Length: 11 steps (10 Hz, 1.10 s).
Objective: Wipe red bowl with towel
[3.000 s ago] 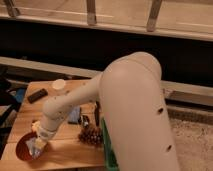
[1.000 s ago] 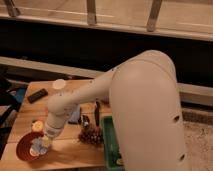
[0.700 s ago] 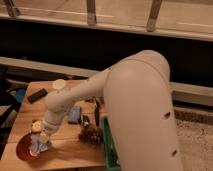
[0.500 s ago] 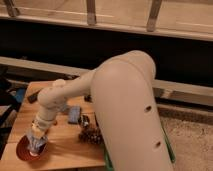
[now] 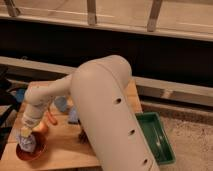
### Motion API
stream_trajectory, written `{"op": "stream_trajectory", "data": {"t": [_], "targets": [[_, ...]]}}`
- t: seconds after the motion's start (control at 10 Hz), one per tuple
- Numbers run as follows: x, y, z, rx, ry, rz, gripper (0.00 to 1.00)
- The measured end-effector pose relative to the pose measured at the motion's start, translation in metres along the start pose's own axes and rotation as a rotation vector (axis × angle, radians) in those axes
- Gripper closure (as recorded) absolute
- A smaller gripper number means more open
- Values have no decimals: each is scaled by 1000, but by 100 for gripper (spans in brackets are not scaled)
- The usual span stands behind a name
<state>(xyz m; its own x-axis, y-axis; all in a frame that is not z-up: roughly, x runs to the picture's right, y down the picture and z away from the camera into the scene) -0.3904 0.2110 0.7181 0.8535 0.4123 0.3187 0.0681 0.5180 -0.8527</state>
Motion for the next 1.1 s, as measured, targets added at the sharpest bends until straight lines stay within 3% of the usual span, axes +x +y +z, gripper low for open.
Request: {"op": "stream_trajectory", "data": {"t": [0.2, 0.4, 0.7, 0.9, 1.1], "targets": [[10, 18, 5, -38, 15, 14, 100], [37, 41, -2, -56, 37, 45, 100], [79, 50, -35, -15, 57, 82, 100], [77, 38, -45, 6, 62, 66, 100], [57, 17, -45, 21, 60, 34, 100]]}}
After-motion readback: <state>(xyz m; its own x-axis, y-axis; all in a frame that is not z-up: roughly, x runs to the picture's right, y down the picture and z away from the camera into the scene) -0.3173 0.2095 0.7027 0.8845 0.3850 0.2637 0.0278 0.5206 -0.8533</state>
